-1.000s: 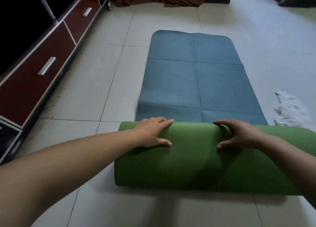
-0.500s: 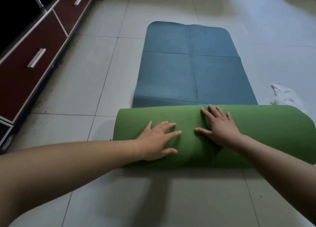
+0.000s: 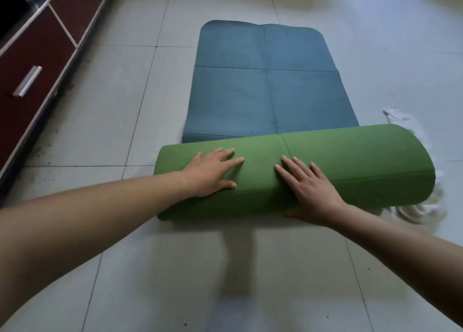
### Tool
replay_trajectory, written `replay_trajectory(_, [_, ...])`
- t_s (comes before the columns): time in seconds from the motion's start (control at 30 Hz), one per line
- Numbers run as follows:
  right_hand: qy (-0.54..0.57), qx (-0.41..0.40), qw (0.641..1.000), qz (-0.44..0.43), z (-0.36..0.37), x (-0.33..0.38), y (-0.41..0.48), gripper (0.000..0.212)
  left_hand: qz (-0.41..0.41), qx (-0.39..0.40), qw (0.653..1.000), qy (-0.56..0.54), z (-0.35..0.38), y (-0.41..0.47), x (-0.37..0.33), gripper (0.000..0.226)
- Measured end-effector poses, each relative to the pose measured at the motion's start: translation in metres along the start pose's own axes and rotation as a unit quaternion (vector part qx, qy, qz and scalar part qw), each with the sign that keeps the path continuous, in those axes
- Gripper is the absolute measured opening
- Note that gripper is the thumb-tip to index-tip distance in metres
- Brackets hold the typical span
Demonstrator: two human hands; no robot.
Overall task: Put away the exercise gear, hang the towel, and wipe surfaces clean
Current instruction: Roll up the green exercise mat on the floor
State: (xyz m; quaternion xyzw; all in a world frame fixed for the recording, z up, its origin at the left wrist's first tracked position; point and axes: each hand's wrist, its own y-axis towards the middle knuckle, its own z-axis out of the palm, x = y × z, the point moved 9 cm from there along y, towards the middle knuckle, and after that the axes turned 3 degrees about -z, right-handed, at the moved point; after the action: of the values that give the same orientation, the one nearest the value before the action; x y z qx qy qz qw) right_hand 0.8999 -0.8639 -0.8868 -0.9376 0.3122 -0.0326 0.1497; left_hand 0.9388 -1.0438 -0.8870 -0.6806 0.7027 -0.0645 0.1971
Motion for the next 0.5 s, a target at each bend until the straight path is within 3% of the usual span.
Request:
replay_trajectory(0.07, [-0.014, -0.011, 1.0, 0.003, -0.003, -0.006, 0.009, 0.108, 0.015, -0.015, 1.0, 0.004, 0.0, -0.002, -0.01, 0.073])
replay_trajectory(0.3, [0.006, -0.035, 0.999, 0.0, -0.017, -0.012, 0.033, 0.091, -0.006, -0.023, 0.999, 0.047, 0.008, 0.002, -0.013, 0.112])
replay_trajectory(0.5, [0.04, -0.067, 0.997, -0.008, -0.024, -0.009, 0.023, 0.071, 0.029, -0.048, 0.998, 0.02, -0.002, -0.002, -0.019, 0.092])
